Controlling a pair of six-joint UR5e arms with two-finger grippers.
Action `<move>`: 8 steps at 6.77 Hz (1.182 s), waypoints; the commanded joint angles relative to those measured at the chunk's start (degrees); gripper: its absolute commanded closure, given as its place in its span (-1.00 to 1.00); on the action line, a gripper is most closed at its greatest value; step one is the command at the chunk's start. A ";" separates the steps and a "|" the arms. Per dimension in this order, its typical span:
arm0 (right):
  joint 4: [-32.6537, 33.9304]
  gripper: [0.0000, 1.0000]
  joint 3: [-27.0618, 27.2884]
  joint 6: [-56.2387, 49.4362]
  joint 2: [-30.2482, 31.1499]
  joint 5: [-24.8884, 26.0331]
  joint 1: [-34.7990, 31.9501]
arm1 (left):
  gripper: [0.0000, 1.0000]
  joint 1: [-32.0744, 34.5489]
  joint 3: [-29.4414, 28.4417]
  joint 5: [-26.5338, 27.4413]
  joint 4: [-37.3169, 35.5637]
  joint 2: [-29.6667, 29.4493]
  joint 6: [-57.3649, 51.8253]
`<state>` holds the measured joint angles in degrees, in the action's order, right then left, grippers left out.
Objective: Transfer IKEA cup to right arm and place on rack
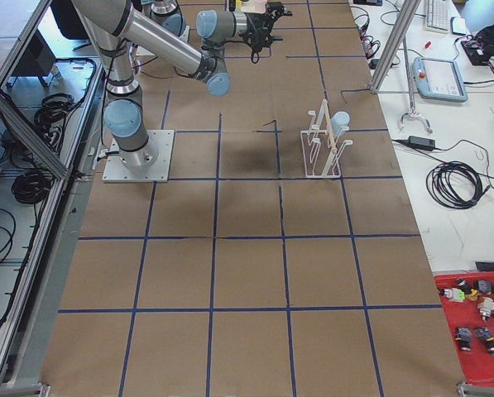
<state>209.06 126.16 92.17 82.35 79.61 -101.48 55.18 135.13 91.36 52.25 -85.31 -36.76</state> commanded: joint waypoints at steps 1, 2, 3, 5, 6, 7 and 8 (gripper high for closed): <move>-0.31 -1.00 0.05 -0.06 -0.43 0.02 0.06 | 1.00 0.02 -0.65 -0.13 -0.13 0.58 0.02; -0.32 -1.00 0.14 -0.06 -0.43 0.02 0.14 | 1.00 0.11 -1.27 -0.13 -0.22 0.67 0.02; -0.23 -1.00 -0.21 -0.15 -0.34 0.02 0.14 | 1.00 0.37 -3.10 -0.13 0.13 0.93 -0.06; -0.23 -1.00 -0.21 -0.06 -0.26 0.02 0.14 | 1.00 0.81 -12.91 -0.04 10.43 1.98 -0.33; -0.23 -1.00 -0.13 -0.15 -0.34 0.02 0.14 | 1.00 2.03 -19.66 -1.61 18.42 2.16 -0.15; -0.23 -1.00 -0.13 -0.06 -0.26 0.02 0.14 | 1.00 3.43 -26.69 -1.80 25.12 1.38 0.02; -0.23 -1.00 -0.04 -0.06 -0.34 0.02 0.14 | 1.00 4.23 -32.77 -2.15 29.62 0.33 -0.06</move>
<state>208.83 126.05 92.09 82.04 79.63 -101.34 58.26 109.87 89.69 75.46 -84.01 -36.83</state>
